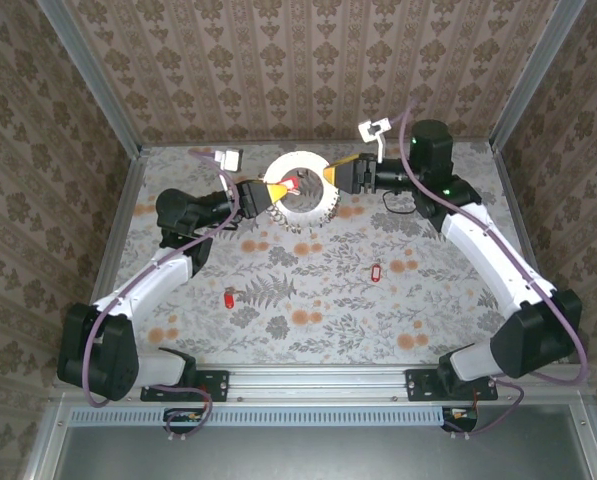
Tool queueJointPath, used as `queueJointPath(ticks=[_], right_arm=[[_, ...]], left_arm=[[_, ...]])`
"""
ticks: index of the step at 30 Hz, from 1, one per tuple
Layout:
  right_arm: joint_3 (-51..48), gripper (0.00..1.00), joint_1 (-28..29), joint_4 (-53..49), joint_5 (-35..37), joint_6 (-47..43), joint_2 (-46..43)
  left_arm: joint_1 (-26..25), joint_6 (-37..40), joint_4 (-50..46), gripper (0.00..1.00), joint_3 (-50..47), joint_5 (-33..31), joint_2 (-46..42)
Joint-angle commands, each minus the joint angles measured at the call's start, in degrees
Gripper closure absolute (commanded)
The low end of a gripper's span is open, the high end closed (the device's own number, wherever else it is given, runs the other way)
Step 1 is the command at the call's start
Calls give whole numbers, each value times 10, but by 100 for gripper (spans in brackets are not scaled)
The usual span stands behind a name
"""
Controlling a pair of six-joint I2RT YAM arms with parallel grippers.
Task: Put the keys on the keyring
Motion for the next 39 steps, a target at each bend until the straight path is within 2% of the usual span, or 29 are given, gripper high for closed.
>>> queueJointPath(ticks=[1, 2, 7, 9, 11, 12, 14, 16, 17, 19, 20, 21, 23, 24, 25, 26, 28, 30, 33, 39], right_arm=[[24, 44, 7, 16, -64, 25, 19], [27, 48, 8, 18, -69, 28, 25], [25, 79, 8, 38, -67, 50, 34], [26, 89, 7, 30, -59, 40, 31], [26, 95, 5, 20, -52, 29, 26], [25, 96, 4, 17, -50, 22, 23], [26, 100, 2, 3, -41, 5, 17], [28, 100, 0, -16, -35, -21, 10], [30, 100, -1, -29, -30, -36, 6], [37, 100, -1, -75, -6, -89, -3], [40, 100, -1, -95, 5, -114, -8], [41, 100, -1, -111, 11, -135, -12], [53, 100, 4, -168, 47, -193, -18], [64, 100, 13, -206, 89, -225, -17], [83, 100, 36, -266, 173, -275, -11], [110, 100, 67, -340, 265, -348, 3], [154, 100, 109, -432, 356, -434, 40], [191, 100, 120, -468, 403, -430, 72], [189, 100, 121, -457, 354, -428, 73], [167, 100, 98, -419, 175, -424, 54]], left_arm=[[-7, 12, 33, 100, 32, 2, -11], [-8, 12, 33, 100, 33, 0, -10], [-8, 8, 39, 100, 27, -11, -4], [-6, 9, 35, 88, 20, -21, -5], [-2, 11, 33, 86, 9, -30, -8], [1, 12, 29, 80, 5, -36, -11], [10, 17, 14, 52, -8, -46, -18], [23, 27, -17, 32, -22, -47, -30], [32, 39, -48, 25, -31, -50, -42], [49, 87, -140, 4, -50, -63, -73], [57, 125, -221, 0, -52, -80, -94], [62, 177, -318, 0, -45, -100, -111], [65, 308, -565, 0, -6, -191, -156], [65, 349, -641, 0, 8, -235, -166], [67, 382, -700, 0, 25, -278, -172], [69, 405, -734, 0, 36, -293, -173], [70, 421, -747, 0, 45, -293, -172], [70, 416, -732, 0, 46, -276, -169], [67, 416, -698, 2, 42, -226, -160], [52, 461, -693, 11, 75, -97, -118]])
